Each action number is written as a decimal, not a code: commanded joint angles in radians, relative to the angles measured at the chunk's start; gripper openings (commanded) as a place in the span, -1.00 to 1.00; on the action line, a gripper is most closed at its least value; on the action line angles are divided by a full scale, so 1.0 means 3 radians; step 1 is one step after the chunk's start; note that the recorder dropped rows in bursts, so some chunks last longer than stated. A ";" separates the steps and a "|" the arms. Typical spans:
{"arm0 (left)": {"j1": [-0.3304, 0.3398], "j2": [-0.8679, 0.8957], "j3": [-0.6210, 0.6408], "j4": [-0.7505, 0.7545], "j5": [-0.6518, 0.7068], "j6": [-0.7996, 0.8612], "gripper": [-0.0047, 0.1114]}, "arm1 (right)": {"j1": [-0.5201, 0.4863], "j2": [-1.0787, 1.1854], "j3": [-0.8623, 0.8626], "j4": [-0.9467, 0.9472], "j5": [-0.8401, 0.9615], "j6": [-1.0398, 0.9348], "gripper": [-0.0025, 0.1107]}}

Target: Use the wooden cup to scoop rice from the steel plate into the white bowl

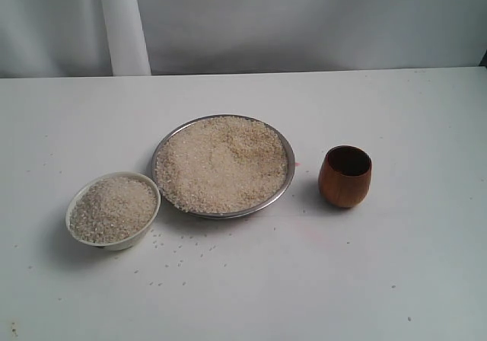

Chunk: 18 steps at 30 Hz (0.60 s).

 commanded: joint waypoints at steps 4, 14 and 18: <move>-0.0016 -0.0008 -0.0011 -0.0005 -0.0030 -0.0013 -0.92 | -0.0027 -0.0015 0.0016 0.0000 0.0037 -0.0006 -0.96; -0.0016 -0.0008 -0.0011 -0.0005 -0.0030 -0.0013 -0.92 | -0.0027 -0.0015 0.0179 0.1383 0.0045 -0.1604 -0.96; -0.0016 -0.0008 -0.0011 -0.0005 -0.0030 -0.0013 -0.92 | -0.0027 -0.0015 0.0335 0.2417 0.0182 -0.2501 -0.96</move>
